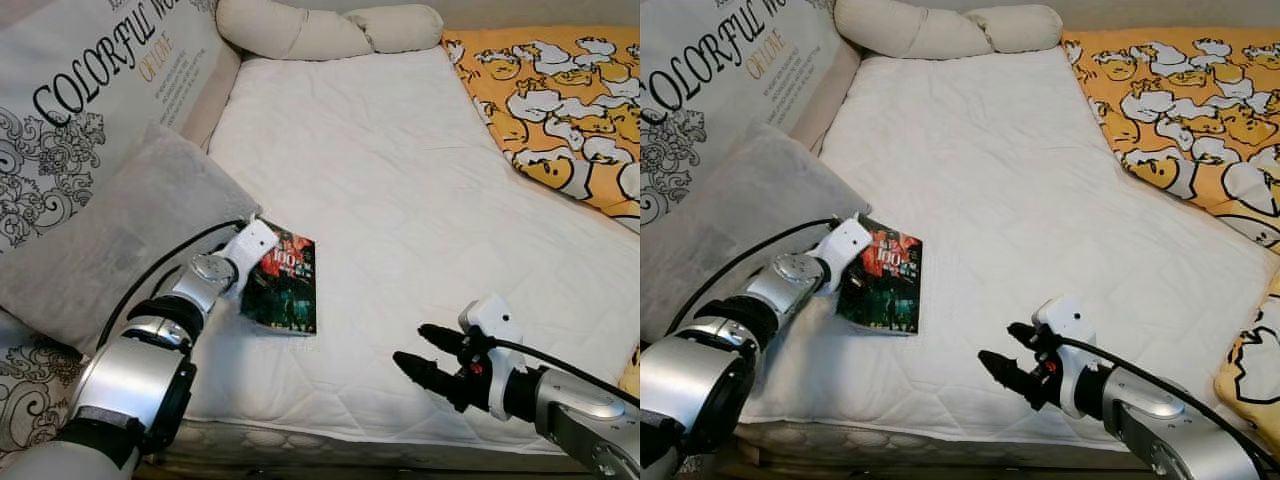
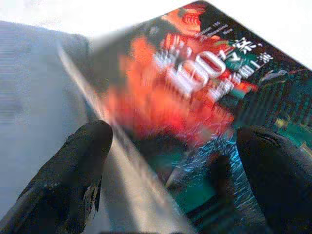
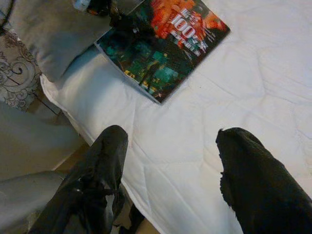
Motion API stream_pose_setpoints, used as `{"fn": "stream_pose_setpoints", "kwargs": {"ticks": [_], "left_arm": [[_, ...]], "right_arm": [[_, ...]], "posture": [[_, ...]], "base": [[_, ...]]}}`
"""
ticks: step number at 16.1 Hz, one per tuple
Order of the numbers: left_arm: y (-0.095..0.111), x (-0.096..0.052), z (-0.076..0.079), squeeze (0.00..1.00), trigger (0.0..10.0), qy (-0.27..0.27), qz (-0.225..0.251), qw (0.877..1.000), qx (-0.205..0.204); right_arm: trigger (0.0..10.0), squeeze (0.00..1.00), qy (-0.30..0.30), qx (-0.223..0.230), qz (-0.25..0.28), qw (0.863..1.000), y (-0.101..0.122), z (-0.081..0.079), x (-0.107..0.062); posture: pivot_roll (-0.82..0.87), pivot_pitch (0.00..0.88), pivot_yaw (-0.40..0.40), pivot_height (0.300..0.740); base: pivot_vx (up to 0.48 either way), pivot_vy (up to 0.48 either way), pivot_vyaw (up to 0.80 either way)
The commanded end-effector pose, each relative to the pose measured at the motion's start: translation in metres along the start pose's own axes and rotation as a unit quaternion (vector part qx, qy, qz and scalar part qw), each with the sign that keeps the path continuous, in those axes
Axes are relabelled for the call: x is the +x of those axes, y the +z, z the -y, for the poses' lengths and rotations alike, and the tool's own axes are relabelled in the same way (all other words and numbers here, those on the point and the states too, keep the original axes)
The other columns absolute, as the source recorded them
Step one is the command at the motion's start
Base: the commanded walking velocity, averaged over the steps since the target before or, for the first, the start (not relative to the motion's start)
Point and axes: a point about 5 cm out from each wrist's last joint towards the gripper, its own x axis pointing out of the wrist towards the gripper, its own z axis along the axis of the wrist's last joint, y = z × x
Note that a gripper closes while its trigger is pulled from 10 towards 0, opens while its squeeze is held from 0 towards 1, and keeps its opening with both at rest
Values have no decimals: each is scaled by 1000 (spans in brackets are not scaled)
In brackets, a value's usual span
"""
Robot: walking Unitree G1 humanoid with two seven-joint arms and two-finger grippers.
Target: Clean up the room
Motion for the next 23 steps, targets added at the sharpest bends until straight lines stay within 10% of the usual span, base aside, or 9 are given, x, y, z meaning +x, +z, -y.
{"fn": "stream_pose_setpoints", "kwargs": {"ticks": [1,6,9,13,16,23], "left_arm": [[3,-2,-8,0,10000,15,0,1000,12],[3,-5,-16,0,10000,42,15,999,18],[23,-6,-11,0,10000,-28,109,987,-113],[44,-8,-4,0,10000,-68,223,939,-253],[41,-13,16,0,10000,-55,244,940,-230],[3,-79,50,0,10000,82,253,942,-204]], "right_arm": [[10000,0,-4,1,-17,1000,-4,1,1],[10000,0,0,-1,-23,1000,-5,0,3],[10000,0,-5,5,-12,1000,-5,0,6],[10000,0,-56,20,6,998,-10,5,22],[10000,0,-105,41,23,993,-13,8,39],[10000,0,-227,52,87,969,-18,18,55]], "posture": [[-336,47,99,740],[-327,41,96,740],[-301,23,100,740],[-217,0,93,740],[-162,0,82,740],[-64,0,20,740]], "base": [[0,0,0],[0,0,0],[0,0,0],[0,0,0],[0,0,0],[0,-95,0]]}}
